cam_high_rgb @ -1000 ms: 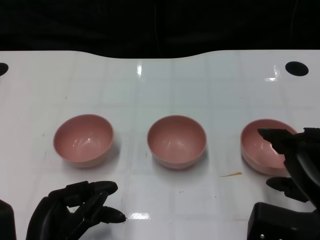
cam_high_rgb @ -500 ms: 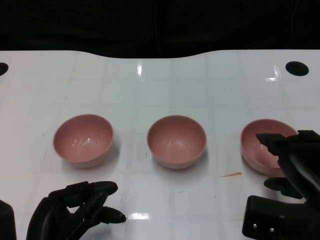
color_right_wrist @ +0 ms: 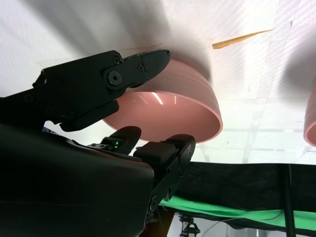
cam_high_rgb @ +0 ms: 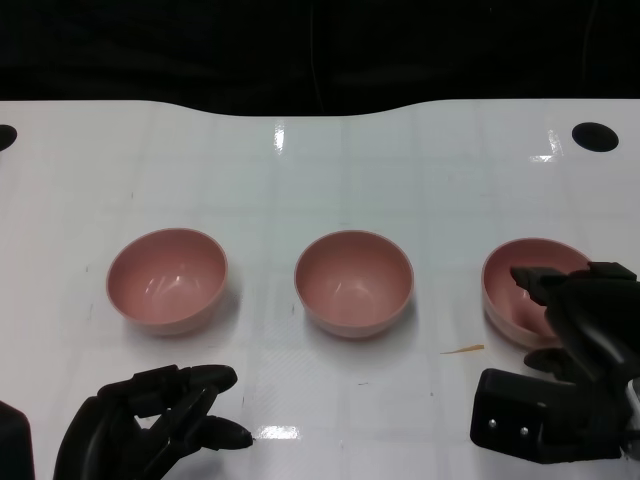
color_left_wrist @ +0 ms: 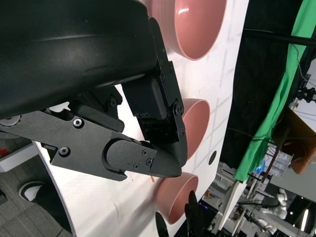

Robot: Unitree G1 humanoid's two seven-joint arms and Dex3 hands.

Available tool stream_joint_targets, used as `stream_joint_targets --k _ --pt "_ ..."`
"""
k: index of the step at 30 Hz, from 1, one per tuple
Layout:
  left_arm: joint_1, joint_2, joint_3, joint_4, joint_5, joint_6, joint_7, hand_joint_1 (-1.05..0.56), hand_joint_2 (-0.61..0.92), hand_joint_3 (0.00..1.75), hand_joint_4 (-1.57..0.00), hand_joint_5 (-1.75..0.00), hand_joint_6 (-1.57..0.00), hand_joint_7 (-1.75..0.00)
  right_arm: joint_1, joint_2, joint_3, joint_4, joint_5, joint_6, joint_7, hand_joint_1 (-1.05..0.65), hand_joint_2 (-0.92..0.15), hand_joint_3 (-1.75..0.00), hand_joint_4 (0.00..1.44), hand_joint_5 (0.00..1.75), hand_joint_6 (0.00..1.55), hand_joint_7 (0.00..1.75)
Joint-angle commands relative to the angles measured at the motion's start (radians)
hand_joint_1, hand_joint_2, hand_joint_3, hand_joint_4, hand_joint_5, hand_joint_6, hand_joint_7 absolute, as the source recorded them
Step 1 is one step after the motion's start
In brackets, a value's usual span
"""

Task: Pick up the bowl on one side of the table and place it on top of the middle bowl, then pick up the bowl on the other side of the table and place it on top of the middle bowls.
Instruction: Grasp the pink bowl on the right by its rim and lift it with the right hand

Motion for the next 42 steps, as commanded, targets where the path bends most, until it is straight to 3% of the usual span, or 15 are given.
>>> stream_joint_targets --k 1,11,19,21,22,23,24,26,29,33,36,42 --pt "0.004 0.007 0.006 -0.012 -0.002 0.006 0.015 -0.54 0.92 0.11 -1.01 -0.89 -1.31 -0.09 -0.024 -0.007 0.009 0.041 0.014 0.008 -0.019 -0.5 -0.89 0.0 0.38 0.33 0.46 0.01" --pt "0.004 0.006 0.008 -0.013 -0.003 0.008 0.015 -0.54 0.92 0.11 -1.03 -0.87 -1.31 -0.09 -0.072 -0.007 0.045 0.136 0.041 0.015 -0.042 -0.47 -0.91 0.0 0.51 0.21 0.54 0.02" --pt "0.005 0.007 0.007 -0.01 0.003 -0.002 0.01 -0.53 0.92 0.12 -1.04 -0.84 -1.31 -0.09 -0.09 -0.023 0.067 0.182 0.055 -0.006 -0.067 -0.43 -0.92 -0.02 0.85 0.19 0.7 0.04" --pt "0.006 0.008 0.006 -0.009 0.006 -0.008 0.007 -0.54 0.92 0.13 -1.04 -0.84 -1.3 -0.09 -0.095 -0.023 0.067 0.206 0.062 -0.027 -0.104 -0.38 -0.9 -0.01 1.01 0.28 0.77 0.06" --pt "0.007 0.007 0.006 -0.009 0.005 -0.01 0.006 -0.54 0.92 0.13 -1.04 -0.84 -1.3 -0.09 -0.098 -0.022 0.065 0.218 0.068 -0.039 -0.12 -0.37 -0.9 -0.01 1.02 0.41 0.82 0.05" --pt "0.007 0.006 0.007 -0.009 0.002 -0.008 0.006 -0.54 0.92 0.14 -1.04 -0.84 -1.3 -0.09 -0.102 -0.022 0.064 0.234 0.076 -0.052 -0.138 -0.34 -0.89 0.0 0.95 0.72 0.86 0.03" --pt "0.007 0.006 0.007 -0.009 0.002 -0.009 0.005 -0.54 0.92 0.13 -1.04 -0.84 -1.3 -0.09 -0.107 -0.022 0.064 0.25 0.081 -0.061 -0.151 -0.33 -0.88 0.0 0.91 0.88 0.89 0.02" --pt "0.009 0.005 0.007 -0.011 0.005 -0.011 0.007 -0.54 0.92 0.14 -1.03 -0.84 -1.3 -0.09 -0.117 -0.023 0.067 0.278 0.088 -0.075 -0.172 -0.31 -0.88 0.0 0.88 1.03 0.93 0.03" --pt "0.009 0.004 0.008 -0.015 0.002 -0.004 0.011 -0.53 0.92 0.13 -1.04 -0.84 -1.31 -0.09 -0.13 -0.025 0.07 0.315 0.098 -0.092 -0.201 -0.28 -0.88 0.0 0.9 1.1 1.0 0.04" --pt "0.008 0.003 0.011 -0.013 -0.006 -0.001 0.007 -0.53 0.92 0.13 -1.04 -0.84 -1.31 -0.09 -0.143 -0.025 0.07 0.36 0.111 -0.125 -0.252 -0.24 -0.86 0.0 0.88 1.52 1.09 0.03" --pt "0.007 0.005 0.012 -0.014 -0.009 0.006 0.007 -0.53 0.92 0.11 -1.04 -0.83 -1.31 -0.09 -0.151 -0.023 0.071 0.387 0.118 -0.134 -0.277 -0.23 -0.86 0.0 0.86 1.64 1.11 0.02" --pt "0.007 0.008 0.01 -0.015 -0.006 0.006 0.008 -0.54 0.92 0.1 -1.05 -0.83 -1.32 -0.09 -0.16 -0.023 0.069 0.433 0.13 -0.181 -0.384 -0.24 -0.85 0.0 0.82 1.66 1.13 0.02"
